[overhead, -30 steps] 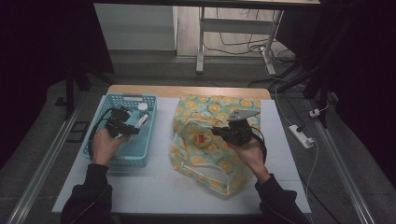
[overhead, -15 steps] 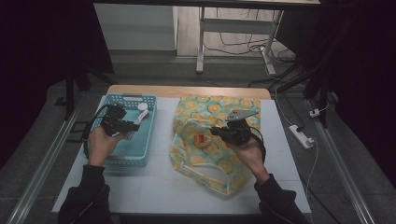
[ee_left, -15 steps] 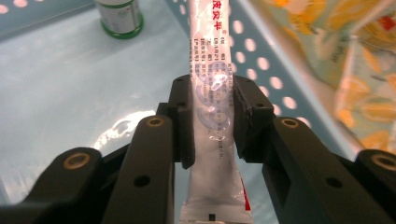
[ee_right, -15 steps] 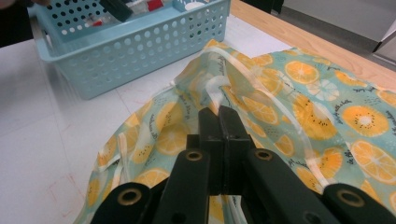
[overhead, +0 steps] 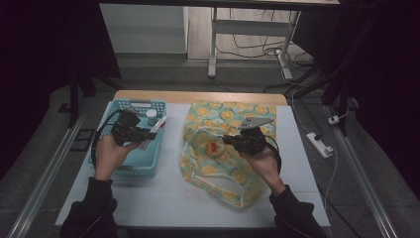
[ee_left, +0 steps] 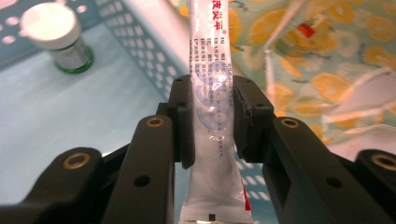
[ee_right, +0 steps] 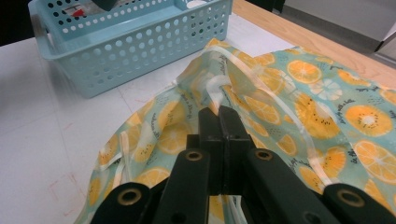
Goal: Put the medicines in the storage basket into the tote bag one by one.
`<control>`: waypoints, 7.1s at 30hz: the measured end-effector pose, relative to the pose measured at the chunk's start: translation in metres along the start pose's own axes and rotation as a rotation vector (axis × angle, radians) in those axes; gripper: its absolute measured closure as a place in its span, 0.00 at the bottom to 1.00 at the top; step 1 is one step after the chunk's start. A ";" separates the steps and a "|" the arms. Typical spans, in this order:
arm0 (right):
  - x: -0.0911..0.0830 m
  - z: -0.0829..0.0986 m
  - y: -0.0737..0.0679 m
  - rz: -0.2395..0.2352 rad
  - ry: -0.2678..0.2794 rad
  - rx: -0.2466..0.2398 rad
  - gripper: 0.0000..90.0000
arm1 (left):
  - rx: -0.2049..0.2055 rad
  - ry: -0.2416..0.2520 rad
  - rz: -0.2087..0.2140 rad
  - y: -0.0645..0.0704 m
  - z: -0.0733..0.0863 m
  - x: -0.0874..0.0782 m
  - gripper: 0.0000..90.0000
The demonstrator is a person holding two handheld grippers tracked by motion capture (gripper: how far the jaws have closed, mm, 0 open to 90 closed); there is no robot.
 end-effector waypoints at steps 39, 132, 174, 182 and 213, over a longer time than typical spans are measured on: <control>-0.009 -0.007 0.002 0.014 0.030 0.004 1.00 | 0.258 -0.125 0.227 0.125 0.007 0.045 0.79; 0.002 -0.001 0.004 0.040 0.014 0.021 0.99 | 0.147 -0.014 0.101 0.117 -0.077 0.172 0.41; 0.006 0.003 0.004 0.034 -0.002 0.016 0.99 | 0.201 0.093 0.253 0.104 -0.041 0.078 0.00; 0.005 0.003 0.004 0.034 0.001 0.016 0.99 | 0.170 0.106 0.207 0.077 -0.038 0.061 0.00; -0.003 -0.008 -0.002 0.030 0.037 0.000 0.99 | -0.077 0.098 -0.084 -0.060 -0.024 0.032 0.00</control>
Point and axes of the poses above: each handheld gripper's, and its own axes: x roughly forward along the jaws, z roughly out of its underside, y roughly to its right, the point moved 10 cm from there along x, roughly forward along the jaws, and after that the axes turned 3 degrees about -x, right-handed, at the moved point
